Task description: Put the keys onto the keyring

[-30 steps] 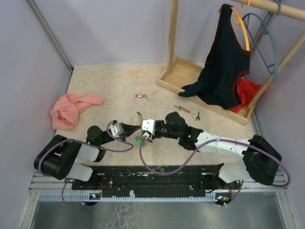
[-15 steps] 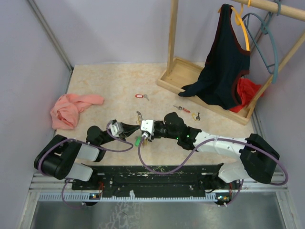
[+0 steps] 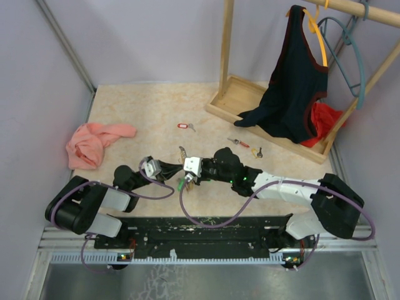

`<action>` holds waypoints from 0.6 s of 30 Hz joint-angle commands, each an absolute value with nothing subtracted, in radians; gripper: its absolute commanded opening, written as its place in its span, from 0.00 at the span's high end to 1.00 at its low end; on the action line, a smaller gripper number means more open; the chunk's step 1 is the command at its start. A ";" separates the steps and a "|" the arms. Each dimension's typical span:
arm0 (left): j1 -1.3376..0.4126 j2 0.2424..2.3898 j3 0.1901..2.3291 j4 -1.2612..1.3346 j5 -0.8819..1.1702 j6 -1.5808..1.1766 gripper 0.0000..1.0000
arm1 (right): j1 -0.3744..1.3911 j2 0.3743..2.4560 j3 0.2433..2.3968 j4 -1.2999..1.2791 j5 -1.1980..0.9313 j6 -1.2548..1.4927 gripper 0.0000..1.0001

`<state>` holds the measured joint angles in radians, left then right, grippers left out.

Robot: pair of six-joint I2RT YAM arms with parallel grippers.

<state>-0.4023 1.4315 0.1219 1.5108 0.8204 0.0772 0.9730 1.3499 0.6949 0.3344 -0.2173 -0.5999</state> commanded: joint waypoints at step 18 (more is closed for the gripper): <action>-0.407 1.459 0.091 1.790 0.727 -0.106 1.00 | 1.020 1.399 0.742 0.316 -0.321 -0.603 1.00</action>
<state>-0.4026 1.4582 0.0906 1.5162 0.7773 -0.0570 0.9882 1.3968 0.6960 0.3153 -0.2535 -0.6102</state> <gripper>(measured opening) 0.007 0.006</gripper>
